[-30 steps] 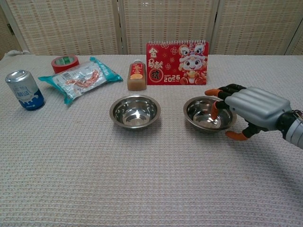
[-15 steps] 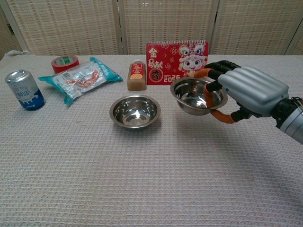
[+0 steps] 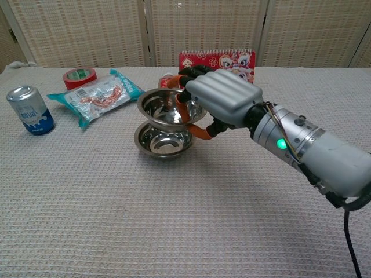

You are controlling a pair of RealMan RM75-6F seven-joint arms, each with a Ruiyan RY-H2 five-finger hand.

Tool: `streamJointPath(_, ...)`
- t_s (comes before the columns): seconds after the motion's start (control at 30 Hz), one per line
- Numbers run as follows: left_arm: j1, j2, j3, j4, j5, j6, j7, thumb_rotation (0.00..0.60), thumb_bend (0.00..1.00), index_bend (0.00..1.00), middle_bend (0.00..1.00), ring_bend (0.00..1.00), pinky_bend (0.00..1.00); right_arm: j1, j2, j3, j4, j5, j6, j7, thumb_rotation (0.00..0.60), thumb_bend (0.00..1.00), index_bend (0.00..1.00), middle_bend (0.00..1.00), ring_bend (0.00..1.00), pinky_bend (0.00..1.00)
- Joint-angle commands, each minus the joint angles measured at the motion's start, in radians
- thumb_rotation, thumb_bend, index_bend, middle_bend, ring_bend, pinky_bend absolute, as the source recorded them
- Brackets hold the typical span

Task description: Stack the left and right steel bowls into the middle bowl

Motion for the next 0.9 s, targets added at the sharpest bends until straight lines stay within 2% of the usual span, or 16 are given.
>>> streamJointPath(0.03, 0.005, 0.008, -0.004, -0.003, -0.002, 0.001, -0.013, 0.600, 0.45, 0.00, 0.00, 0.00, 0.02, 0.055, -0.069, 0.017, 0.090, 0.050, -0.065, 0.034, 0.600, 0.45, 0.39, 0.12, 0.00, 0.00)
streamJointPath(0.07, 0.007, 0.009, -0.005, -0.004, -0.001, 0.002, -0.015, 0.600, 0.45, 0.00, 0.00, 0.00, 0.02, 0.057, -0.070, 0.016, 0.092, 0.060, -0.077, 0.039, 0.600, 0.45, 0.31, 0.11, 0.00, 0.00)
streamJointPath(0.1, 0.008, 0.010, -0.006, -0.004, 0.000, 0.003, -0.018, 0.600, 0.45, 0.00, 0.00, 0.00, 0.02, 0.058, -0.067, 0.015, 0.088, 0.072, -0.090, 0.039, 0.600, 0.42, 0.17, 0.08, 0.00, 0.00)
streamJointPath(0.13, 0.009, 0.011, -0.007, -0.003, 0.001, 0.003, -0.020, 0.600, 0.45, 0.00, 0.00, 0.00, 0.02, 0.058, -0.056, 0.012, 0.072, 0.085, -0.105, 0.037, 0.600, 0.37, 0.05, 0.04, 0.00, 0.00)
streamJointPath(0.17, 0.010, 0.012, -0.007, -0.004, 0.001, 0.003, -0.019, 0.600, 0.45, 0.00, 0.00, 0.00, 0.02, 0.056, -0.042, 0.010, 0.053, 0.092, -0.111, 0.037, 0.600, 0.32, 0.01, 0.02, 0.00, 0.00)
streamJointPath(0.27, 0.013, 0.014, -0.009, -0.008, 0.003, 0.004, -0.016, 0.600, 0.45, 0.00, 0.00, 0.00, 0.02, 0.034, 0.027, -0.002, -0.044, 0.109, -0.111, 0.035, 0.600, 0.15, 0.00, 0.00, 0.00, 0.00)
streamJointPath(0.4, 0.019, 0.021, -0.005, -0.021, 0.012, 0.010, -0.005, 0.600, 0.45, 0.00, 0.00, 0.00, 0.02, -0.057, 0.183, -0.043, -0.234, 0.111, -0.025, -0.020, 0.600, 0.09, 0.00, 0.00, 0.00, 0.00)
streamJointPath(0.53, 0.029, 0.050, 0.002, -0.061, 0.006, 0.003, 0.012, 0.600, 0.45, 0.00, 0.00, 0.00, 0.02, -0.244, 0.388, -0.121, -0.430, 0.145, 0.162, -0.126, 0.600, 0.09, 0.00, 0.00, 0.00, 0.00)
streamJointPath(0.67, 0.031, 0.067, 0.005, -0.087, -0.008, -0.010, 0.026, 0.600, 0.45, 0.00, 0.00, 0.00, 0.02, -0.342, 0.479, -0.161, -0.495, 0.165, 0.264, -0.135, 0.600, 0.09, 0.00, 0.00, 0.00, 0.00)
streamJointPath(0.7, 0.029, 0.069, 0.006, -0.096, -0.016, -0.018, 0.059, 0.600, 0.45, 0.00, 0.00, 0.00, 0.02, -0.456, 0.539, -0.190, -0.493, 0.188, 0.394, -0.086, 0.600, 0.09, 0.00, 0.00, 0.00, 0.00)
streamJointPath(0.77, 0.025, 0.060, 0.003, -0.103, -0.017, -0.018, 0.094, 0.600, 0.45, 0.00, 0.00, 0.00, 0.02, -0.526, 0.562, -0.221, -0.454, 0.160, 0.478, -0.014, 0.600, 0.09, 0.00, 0.00, 0.00, 0.00)
streamJointPath(0.83, 0.020, 0.046, 0.002, -0.104, -0.008, -0.015, 0.121, 0.600, 0.45, 0.00, 0.00, 0.00, 0.02, -0.572, 0.562, -0.237, -0.398, 0.155, 0.516, 0.049, 0.600, 0.09, 0.00, 0.00, 0.00, 0.00)
streamJointPath(0.9, 0.017, 0.032, 0.001, -0.099, 0.007, -0.006, 0.138, 0.600, 0.45, 0.00, 0.00, 0.00, 0.02, -0.587, 0.573, -0.242, -0.390, 0.163, 0.508, 0.084, 0.600, 0.09, 0.00, 0.00, 0.00, 0.00)
